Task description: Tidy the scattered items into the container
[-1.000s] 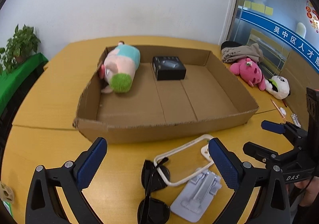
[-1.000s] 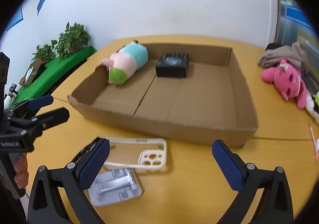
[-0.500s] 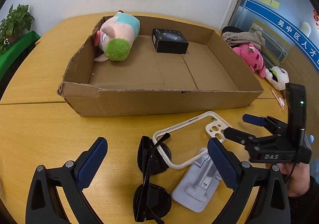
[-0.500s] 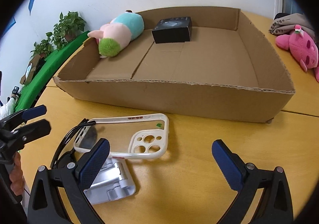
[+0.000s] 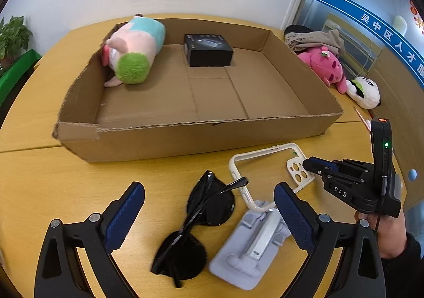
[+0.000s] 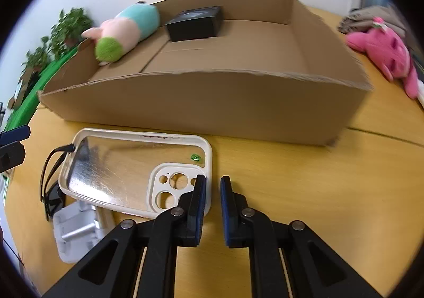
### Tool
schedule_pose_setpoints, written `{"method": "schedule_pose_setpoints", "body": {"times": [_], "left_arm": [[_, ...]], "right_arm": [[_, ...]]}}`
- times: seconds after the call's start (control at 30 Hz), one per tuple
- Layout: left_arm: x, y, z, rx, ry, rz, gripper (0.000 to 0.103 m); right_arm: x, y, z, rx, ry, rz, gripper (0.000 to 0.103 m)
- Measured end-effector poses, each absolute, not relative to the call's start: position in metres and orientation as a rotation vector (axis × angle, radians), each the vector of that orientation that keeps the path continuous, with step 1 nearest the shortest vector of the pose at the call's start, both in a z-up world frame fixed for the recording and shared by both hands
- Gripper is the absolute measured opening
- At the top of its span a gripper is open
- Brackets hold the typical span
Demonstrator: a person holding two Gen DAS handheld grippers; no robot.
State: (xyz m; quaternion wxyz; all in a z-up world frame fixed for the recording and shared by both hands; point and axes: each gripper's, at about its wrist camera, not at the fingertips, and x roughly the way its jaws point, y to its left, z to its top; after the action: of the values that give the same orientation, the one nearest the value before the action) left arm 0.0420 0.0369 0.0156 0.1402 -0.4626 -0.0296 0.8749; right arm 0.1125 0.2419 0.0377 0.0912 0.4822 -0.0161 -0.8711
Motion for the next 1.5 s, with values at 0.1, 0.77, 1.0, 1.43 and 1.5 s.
{"method": "schedule_pose_setpoints", "body": {"times": [0.1, 0.77, 1.0, 1.43, 1.5], "left_arm": [[0.040, 0.053, 0.016, -1.332, -0.057, 2.496, 0.098], [0.006, 0.171, -0.041, -1.664, 0.033, 2.176, 0.041], [0.006, 0.161, -0.045, -1.679, 0.008, 2.205, 0.009], [0.020, 0.119, 0.042, -1.387, -0.052, 2.396, 0.007], [0.020, 0.108, 0.069, -1.312, -0.061, 2.443, 0.007]], "right_arm": [[0.117, 0.260, 0.038, 1.458, -0.049, -2.642, 0.009], [0.146, 0.312, 0.037, 1.467, -0.157, -2.751, 0.008], [0.148, 0.311, 0.038, 1.446, -0.175, -2.751, 0.006], [0.158, 0.291, 0.117, 1.125, -0.212, -2.810, 0.006], [0.158, 0.281, 0.144, 1.028, -0.191, -2.828, 0.006]]}}
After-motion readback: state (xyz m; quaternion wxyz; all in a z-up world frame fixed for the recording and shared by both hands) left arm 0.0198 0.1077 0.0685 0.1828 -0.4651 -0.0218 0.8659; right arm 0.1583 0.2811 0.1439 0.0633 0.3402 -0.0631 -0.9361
